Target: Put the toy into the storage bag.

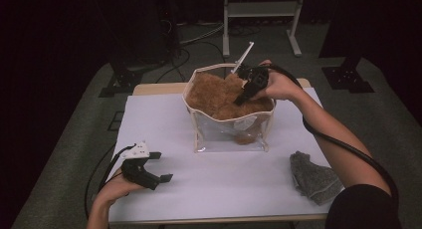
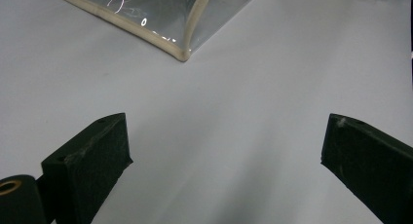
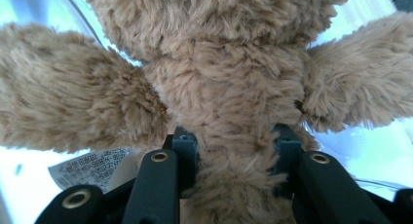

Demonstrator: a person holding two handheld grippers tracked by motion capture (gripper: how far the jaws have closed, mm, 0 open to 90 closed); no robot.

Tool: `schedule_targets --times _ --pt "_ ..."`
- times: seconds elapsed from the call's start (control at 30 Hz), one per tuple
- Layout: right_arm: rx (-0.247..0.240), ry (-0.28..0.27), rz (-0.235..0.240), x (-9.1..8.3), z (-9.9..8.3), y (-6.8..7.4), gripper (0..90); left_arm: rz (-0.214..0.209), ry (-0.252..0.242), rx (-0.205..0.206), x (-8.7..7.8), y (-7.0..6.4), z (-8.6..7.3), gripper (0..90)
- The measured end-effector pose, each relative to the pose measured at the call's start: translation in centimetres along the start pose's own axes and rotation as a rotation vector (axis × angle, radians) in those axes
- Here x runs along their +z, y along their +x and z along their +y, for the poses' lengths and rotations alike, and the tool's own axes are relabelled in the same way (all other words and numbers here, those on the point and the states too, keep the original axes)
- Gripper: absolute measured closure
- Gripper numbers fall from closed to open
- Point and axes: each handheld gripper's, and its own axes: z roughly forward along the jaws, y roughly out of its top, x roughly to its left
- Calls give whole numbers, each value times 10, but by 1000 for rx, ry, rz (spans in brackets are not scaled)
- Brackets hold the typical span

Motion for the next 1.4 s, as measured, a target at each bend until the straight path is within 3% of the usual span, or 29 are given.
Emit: schedule_targets --times 0.37,0.57,0.73,0.93,1.0,1.17,1.4 --pt "5 28 12 8 -1 1 610 -1 3 -2 0 -1 0 29" --pt "-23 7 -6 4 1 1 429 1 1 -3 -1 0 -1 28" --pt "-34 -16 -9 -2 3 3 390 0 0 -4 -1 0 -1 28" --pt "-43 -111 10 -13 12 4 411 -2 -8 -8 0 0 1 28" --pt "-47 -129 11 -11 16 5 480 -4 0 -7 2 0 0 28" --pt "-43 -66 12 6 19 5 674 -2 -4 -7 0 0 0 29" --pt "-18 -6 21 19 16 2 734 0 0 -11 -1 0 -1 28"
